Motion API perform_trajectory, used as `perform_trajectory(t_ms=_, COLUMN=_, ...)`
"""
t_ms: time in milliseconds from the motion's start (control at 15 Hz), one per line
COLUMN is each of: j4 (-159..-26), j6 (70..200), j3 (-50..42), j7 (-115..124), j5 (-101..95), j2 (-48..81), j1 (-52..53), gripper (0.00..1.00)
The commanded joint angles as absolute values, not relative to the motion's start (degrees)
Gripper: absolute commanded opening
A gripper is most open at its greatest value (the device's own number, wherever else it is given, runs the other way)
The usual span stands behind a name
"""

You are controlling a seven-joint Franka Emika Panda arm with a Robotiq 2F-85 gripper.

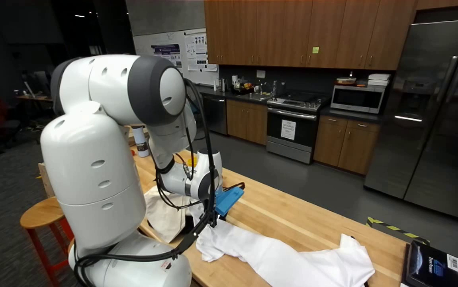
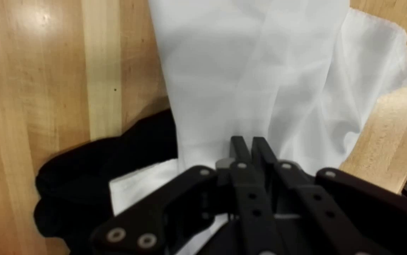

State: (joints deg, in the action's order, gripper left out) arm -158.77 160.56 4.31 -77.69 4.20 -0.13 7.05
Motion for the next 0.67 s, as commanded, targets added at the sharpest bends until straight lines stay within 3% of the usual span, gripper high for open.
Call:
perform_trajectory(t_ms=0, j4=-158.7, j6=160.4, j3=4.8, j7=-77.4, j5=4.0, j2=-0.2, j1=6.5, gripper=0.44)
perform_trajectory(t_ms=533, j4=-159.0, j6=161.0, j3=5.4, j7=-76.8, j5=4.0, j2=-0.3, j1=6.8, gripper=0.96)
perform_trajectory(t_ms=600, j4=-158.9, j6=160.8, j3=5.4, j7=-76.9, j5=4.0, j2=-0.2, j1=6.8, gripper=0.99)
